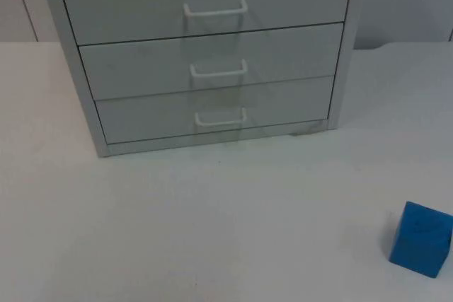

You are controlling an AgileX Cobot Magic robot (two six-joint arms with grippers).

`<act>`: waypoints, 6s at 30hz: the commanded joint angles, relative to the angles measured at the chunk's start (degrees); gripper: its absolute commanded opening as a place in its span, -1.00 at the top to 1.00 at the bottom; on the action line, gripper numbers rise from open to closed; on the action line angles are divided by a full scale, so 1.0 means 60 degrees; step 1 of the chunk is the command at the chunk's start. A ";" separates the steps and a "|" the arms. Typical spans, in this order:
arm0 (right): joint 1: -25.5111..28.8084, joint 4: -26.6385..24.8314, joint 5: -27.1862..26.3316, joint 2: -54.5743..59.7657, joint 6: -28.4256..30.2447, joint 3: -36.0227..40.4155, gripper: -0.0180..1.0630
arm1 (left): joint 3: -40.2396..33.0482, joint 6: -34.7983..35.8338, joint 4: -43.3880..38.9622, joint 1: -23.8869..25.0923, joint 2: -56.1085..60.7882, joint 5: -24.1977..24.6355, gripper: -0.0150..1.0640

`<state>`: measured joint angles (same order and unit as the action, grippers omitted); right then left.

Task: Open the drawer with the left hand, place the block into the drawer with the right hand, then close the drawer with the left hand.

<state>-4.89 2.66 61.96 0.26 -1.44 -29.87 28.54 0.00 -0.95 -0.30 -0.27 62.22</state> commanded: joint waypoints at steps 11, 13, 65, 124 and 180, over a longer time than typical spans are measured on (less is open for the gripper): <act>0.0057 -0.0067 -0.0603 0.2262 0.0005 -0.0288 -0.98 | 0.0138 0.0000 0.0735 -0.0055 -0.1615 -0.0401 -0.97; 0.0057 -0.0067 -0.0855 0.2850 0.0005 -0.0400 -0.98 | 0.0258 0.0000 0.0777 -0.0055 -0.1989 -0.0550 -0.97; 0.0057 0.0001 -0.2828 0.9498 0.0140 -0.1057 -0.98 | 0.1829 -0.3609 0.3849 -0.2845 -1.1612 -0.3390 -0.52; 0.0057 0.0038 -0.2989 0.9498 -0.0181 -0.1057 -0.98 | 0.6236 0.7894 -1.5167 -0.7819 -2.0621 -0.5259 -0.46; 0.0057 0.0038 -0.3005 0.9498 -0.0360 -0.1057 -0.98 | 0.6628 -0.0587 -0.4752 -0.8155 -2.0598 -0.5169 0.97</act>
<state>-4.89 2.77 43.88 57.31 -3.43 -35.93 69.64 -0.58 -38.83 -48.39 -123.01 31.54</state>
